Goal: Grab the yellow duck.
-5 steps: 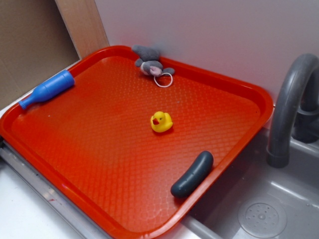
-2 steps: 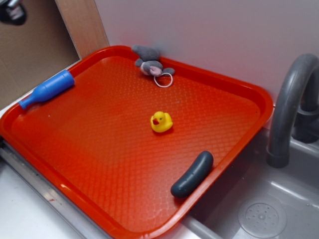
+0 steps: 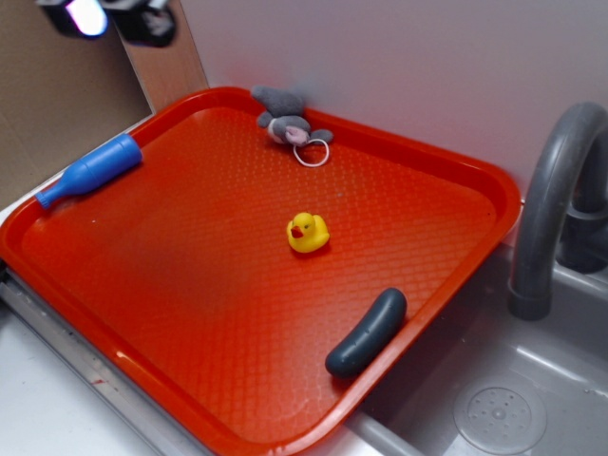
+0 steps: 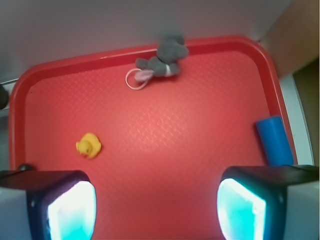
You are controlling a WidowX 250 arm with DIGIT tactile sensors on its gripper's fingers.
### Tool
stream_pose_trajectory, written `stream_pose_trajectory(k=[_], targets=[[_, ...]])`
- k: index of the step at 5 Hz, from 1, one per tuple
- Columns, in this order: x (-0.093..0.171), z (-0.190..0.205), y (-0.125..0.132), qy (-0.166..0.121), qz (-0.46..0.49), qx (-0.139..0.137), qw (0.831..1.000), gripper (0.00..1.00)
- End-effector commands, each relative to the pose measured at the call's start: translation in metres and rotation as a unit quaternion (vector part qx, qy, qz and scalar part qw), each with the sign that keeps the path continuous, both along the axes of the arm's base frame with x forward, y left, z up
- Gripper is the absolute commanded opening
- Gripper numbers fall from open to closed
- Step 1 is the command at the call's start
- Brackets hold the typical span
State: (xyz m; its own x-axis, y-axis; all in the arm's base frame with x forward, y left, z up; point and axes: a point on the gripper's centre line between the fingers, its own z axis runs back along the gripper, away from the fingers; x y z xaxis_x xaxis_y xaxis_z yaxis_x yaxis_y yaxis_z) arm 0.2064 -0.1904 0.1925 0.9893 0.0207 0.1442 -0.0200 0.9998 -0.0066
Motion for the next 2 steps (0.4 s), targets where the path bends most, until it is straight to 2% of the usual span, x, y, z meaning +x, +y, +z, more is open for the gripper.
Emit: stream_pose_trajectory(k=[1,2], targets=[[0.010,-0.037,-0.048,0.013,-0.029,-0.018,0.999,1.00],[0.020,-0.065,-0.062,0.029,-0.036,-0.045,0.998,1.00]])
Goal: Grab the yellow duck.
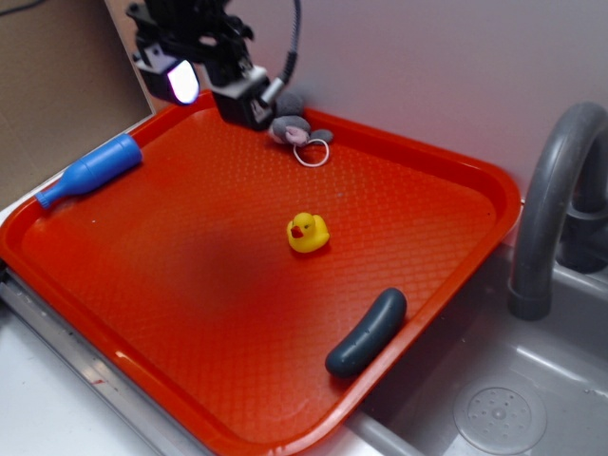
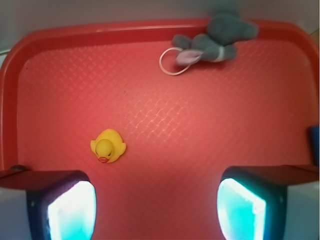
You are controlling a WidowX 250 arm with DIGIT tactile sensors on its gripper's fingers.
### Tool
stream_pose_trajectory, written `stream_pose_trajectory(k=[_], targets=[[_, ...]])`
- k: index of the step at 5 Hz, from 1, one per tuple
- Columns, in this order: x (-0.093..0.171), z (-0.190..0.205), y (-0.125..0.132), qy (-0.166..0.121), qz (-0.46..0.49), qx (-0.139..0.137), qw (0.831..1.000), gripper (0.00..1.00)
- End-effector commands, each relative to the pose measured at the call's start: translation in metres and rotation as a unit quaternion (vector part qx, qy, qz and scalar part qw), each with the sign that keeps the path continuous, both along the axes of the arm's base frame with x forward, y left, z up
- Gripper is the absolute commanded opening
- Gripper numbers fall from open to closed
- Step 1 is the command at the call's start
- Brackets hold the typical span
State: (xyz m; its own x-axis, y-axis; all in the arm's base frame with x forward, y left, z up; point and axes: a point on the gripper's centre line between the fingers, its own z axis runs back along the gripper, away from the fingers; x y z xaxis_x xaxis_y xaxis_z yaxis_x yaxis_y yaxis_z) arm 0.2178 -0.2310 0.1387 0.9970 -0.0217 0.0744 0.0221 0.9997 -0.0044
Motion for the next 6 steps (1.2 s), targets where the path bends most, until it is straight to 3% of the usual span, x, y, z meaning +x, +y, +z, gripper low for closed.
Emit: stream_pose_trajectory(k=[1,4,6], targets=[[0.012,-0.033,-0.037,0.001,-0.045,-0.015,0.999,1.00],[0.006,-0.087,-0.055,0.040,-0.098,0.012,0.994,1.00],[-0.001,-0.099,-0.046,0.047,-0.090,0.035,0.994,0.00]])
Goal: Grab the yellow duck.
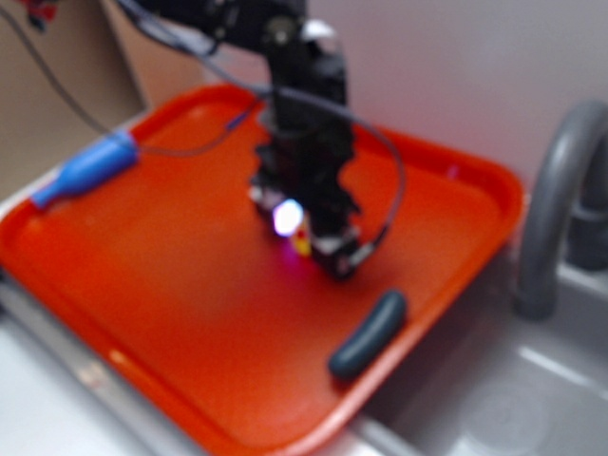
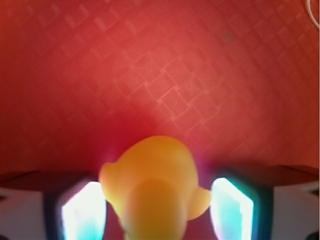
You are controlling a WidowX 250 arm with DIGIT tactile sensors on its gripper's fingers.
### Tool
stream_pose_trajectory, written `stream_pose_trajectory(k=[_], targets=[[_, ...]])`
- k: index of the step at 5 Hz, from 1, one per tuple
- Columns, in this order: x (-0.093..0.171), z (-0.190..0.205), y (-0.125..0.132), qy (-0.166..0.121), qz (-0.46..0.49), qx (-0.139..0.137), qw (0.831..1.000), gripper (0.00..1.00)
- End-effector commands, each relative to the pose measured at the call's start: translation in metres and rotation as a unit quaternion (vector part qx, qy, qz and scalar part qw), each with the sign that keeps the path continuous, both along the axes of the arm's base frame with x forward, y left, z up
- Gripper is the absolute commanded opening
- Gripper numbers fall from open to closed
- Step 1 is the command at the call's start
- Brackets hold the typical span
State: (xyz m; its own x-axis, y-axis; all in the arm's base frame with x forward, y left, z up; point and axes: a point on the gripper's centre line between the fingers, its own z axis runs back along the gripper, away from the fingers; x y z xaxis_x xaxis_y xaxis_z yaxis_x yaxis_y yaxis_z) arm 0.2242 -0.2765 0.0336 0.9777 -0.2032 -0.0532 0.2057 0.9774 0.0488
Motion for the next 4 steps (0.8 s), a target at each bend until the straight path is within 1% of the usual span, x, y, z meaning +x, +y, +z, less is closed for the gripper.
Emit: stream_pose_trajectory(k=[1,2,3,4], targets=[[-0.007,0.011,0.003,-0.023,0.017,0.004,1.000,0.00],[-0.006,0.034,0.028,-0.036,0.056,0.000,0.998,0.00],[-0.007,0.080,0.064,-0.046,0.061,-0.051,0.996,0.00],[-0.021,0.112,0.102,-0.079,0.084,-0.089,0.989,0.00]])
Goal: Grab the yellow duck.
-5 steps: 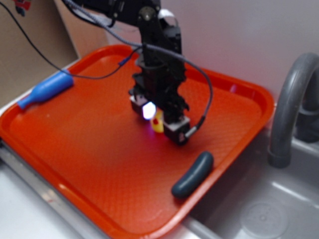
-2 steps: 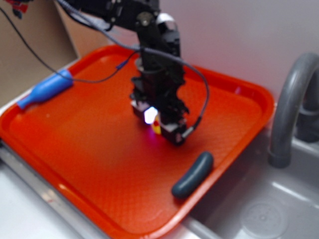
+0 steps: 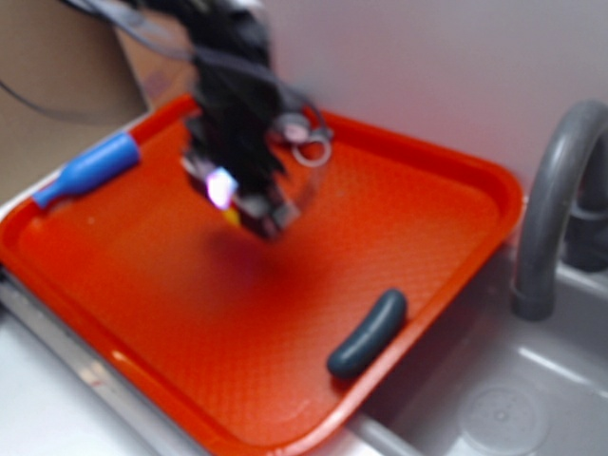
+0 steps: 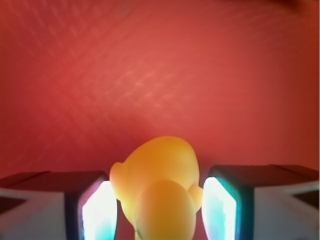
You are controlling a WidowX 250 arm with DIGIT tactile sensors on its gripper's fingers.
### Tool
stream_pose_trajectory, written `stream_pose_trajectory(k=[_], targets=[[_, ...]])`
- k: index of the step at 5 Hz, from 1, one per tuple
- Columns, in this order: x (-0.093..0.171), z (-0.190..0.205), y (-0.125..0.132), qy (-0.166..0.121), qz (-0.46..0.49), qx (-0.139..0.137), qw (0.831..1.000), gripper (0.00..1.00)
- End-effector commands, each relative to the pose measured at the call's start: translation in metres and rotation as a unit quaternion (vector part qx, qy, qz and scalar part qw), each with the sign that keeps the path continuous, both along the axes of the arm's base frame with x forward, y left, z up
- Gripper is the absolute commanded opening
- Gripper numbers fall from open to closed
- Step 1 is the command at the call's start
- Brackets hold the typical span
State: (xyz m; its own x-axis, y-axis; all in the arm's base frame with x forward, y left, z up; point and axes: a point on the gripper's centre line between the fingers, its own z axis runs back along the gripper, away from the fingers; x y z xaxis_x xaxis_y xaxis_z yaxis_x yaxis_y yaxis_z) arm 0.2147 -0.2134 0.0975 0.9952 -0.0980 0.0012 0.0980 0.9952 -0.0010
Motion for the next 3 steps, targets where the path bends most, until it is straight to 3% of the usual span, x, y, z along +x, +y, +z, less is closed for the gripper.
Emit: stream_pose_trajectory(k=[1,3], targets=[[-0.033,0.084,0.079,-0.105,0.073,-0.058,0.990,0.00],[-0.056,0.114,0.105,-0.157,0.159,-0.016,0.975,0.00]])
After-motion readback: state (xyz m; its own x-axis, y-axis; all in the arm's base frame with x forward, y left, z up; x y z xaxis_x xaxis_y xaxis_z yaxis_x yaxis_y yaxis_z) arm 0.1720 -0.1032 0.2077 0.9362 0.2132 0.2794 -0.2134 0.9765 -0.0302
